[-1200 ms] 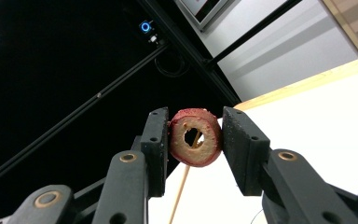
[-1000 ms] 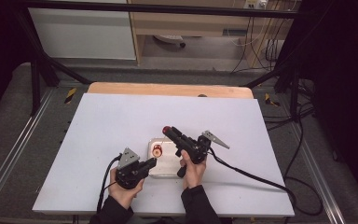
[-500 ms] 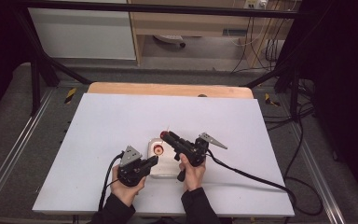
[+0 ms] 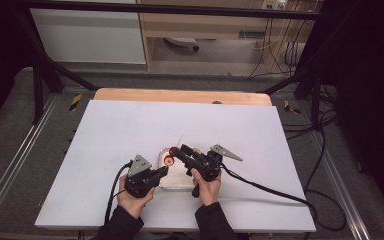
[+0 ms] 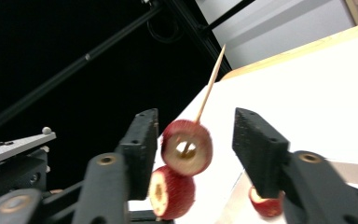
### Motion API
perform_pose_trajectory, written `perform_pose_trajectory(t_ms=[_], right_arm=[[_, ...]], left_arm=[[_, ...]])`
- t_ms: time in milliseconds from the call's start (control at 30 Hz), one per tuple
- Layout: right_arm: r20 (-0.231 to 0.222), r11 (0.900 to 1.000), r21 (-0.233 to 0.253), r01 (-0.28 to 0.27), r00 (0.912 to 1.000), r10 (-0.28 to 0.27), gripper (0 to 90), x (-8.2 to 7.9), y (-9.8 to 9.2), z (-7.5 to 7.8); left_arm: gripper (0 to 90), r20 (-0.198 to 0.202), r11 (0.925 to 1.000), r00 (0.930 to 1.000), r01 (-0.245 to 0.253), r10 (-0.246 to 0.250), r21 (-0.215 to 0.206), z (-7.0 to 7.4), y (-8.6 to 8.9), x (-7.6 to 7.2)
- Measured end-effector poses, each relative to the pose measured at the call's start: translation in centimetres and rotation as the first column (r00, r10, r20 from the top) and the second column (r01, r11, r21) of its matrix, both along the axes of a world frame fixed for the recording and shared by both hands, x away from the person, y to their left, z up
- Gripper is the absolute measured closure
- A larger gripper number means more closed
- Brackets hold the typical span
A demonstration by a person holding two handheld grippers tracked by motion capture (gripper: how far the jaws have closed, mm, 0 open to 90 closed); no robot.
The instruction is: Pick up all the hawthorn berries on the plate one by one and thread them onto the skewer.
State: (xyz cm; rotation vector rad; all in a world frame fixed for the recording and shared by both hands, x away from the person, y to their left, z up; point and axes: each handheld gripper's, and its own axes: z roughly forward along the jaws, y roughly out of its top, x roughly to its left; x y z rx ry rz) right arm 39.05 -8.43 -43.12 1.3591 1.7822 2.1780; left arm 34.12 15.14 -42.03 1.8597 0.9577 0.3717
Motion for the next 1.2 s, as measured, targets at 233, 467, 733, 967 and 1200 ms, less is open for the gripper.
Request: perform_pose_trajectory(t_ms=[233,467,733,967,1200], right_arm=[[-0.01,0.983,-0.184,-0.024,0.9997,0.022,26.5,0.2,-1.1,1.0],[-0.055,0.907,-0.412,-0.09,0.9957,0.074,14.3,0.3,-2.0,1.0],[-0.117,0.845,-0.511,-0.157,0.9868,0.112,9.4,0.8,-2.6,1.7],[-0.155,0.763,-0.611,-0.211,0.977,0.146,8.3,1.3,-2.0,3.2],[-0.174,0.693,-0.681,-0.235,0.9718,0.159,8.5,2.4,-0.6,3.9]], left_arm=[[88.2,-0.002,0.9989,1.0,-0.007,0.007,0.047,-0.4,2.8,-0.5],[88.1,-0.014,0.9941,0.9996,-0.021,0.023,0.106,-0.9,5.7,-1.0],[88.2,-0.007,0.9871,1.0,0.001,0.0,0.16,-1.0,7.2,-1.6],[88.2,-0.025,0.9853,0.9995,0.025,-0.021,0.169,-1.2,7.5,-1.6],[88.2,-0.035,0.9847,0.9988,0.039,-0.034,0.17,-1.3,7.9,-1.4]])
